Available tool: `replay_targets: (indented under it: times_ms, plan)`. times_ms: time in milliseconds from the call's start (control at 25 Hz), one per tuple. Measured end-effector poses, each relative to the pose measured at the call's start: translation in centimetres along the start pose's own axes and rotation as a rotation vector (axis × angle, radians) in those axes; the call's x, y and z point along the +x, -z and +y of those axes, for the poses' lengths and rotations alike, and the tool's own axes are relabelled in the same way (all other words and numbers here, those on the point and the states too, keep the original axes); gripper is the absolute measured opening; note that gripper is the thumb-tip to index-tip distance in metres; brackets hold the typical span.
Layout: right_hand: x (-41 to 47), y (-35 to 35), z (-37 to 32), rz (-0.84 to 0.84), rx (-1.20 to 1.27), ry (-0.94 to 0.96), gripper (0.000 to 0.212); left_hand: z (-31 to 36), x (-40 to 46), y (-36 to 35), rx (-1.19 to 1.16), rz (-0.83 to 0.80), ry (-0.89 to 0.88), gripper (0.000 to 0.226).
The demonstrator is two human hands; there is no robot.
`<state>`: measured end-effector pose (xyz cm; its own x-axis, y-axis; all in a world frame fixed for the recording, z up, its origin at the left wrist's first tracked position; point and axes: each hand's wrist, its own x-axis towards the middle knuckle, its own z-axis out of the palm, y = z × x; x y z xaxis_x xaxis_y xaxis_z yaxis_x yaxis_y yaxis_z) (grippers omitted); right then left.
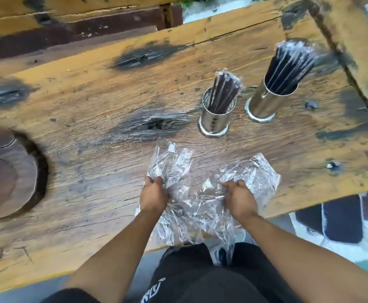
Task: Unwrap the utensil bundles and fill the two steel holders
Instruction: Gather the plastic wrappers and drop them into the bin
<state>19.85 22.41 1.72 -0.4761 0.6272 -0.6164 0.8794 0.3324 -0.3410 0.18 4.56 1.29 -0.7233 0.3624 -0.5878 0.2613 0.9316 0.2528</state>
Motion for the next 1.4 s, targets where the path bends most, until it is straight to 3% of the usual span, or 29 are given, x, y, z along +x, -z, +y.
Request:
replay_targets:
  times_ms: [280, 560, 960, 1160, 1400]
  plan:
    - [-3.0, 6.1, 13.7, 0.036, 0.116, -0.152, 0.057, 13.9, -5.4, -5.5, 0.179, -0.034, -0.206, 0.038]
    - [-6.0, 10.1, 25.5, 0.185, 0.207, -0.324, 0.055, 27.3, -9.9, -9.5, 0.332, -0.076, -0.469, 0.040]
    - [-9.4, 13.6, 32.5, 0.342, 0.396, -0.635, 0.058, 40.4, -9.6, -14.9, 0.433, -0.242, -0.867, 0.034]
    - [-11.2, 14.2, 35.6, 0.398, 0.489, -0.807, 0.056, 45.1, -10.7, -18.0, 0.394, -0.319, -0.986, 0.028]
    - [-11.6, 14.4, 41.4, 0.412, 0.609, -0.895, 0.048, 50.9, -14.1, -23.7, 0.567, -0.380, -1.155, 0.033]
